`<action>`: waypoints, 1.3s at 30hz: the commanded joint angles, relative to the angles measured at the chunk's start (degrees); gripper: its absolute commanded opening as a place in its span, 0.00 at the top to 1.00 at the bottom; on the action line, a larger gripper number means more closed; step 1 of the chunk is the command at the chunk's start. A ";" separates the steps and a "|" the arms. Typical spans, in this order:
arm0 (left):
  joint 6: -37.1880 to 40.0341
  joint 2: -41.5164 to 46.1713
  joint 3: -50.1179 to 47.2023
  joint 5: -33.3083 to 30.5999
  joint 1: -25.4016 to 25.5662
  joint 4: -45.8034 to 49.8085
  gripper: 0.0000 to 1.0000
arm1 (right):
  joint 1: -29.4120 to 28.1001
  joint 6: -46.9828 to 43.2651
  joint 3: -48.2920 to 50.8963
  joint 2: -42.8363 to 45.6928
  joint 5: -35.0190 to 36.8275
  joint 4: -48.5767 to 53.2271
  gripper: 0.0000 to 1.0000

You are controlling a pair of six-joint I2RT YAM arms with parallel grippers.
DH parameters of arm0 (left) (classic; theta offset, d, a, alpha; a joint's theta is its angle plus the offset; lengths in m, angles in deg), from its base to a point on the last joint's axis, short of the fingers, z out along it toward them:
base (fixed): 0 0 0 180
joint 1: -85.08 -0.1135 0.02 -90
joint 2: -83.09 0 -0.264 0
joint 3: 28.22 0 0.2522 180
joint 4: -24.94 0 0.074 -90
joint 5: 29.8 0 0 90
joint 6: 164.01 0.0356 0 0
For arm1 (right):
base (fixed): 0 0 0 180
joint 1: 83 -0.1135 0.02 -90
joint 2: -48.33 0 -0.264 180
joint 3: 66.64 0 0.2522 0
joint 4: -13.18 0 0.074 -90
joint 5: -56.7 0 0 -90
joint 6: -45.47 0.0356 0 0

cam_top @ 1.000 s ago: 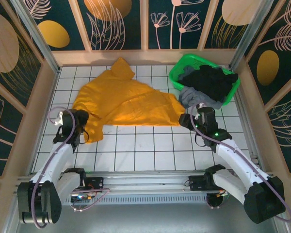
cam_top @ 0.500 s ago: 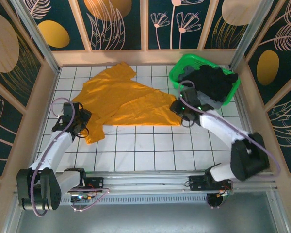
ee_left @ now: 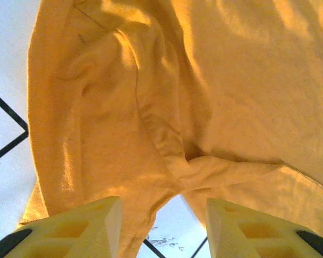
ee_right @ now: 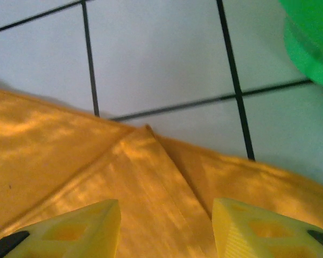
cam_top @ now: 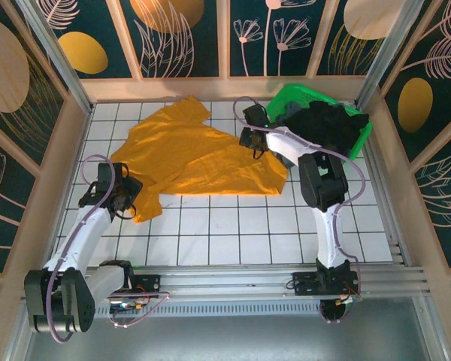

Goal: Fold and stack the t-shirts

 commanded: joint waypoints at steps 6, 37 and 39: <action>2.23 3.09 0.10 1.92 -0.05 3.75 0.56 | -0.24 -5.15 -13.18 -10.12 0.15 4.63 0.52; 3.06 5.65 0.36 3.13 -0.08 4.83 0.58 | -0.29 -7.52 -21.17 -15.22 -3.83 8.21 0.81; 3.06 5.56 0.37 3.29 -0.07 4.70 0.58 | -0.35 -7.51 -21.03 -14.92 -3.46 8.18 0.87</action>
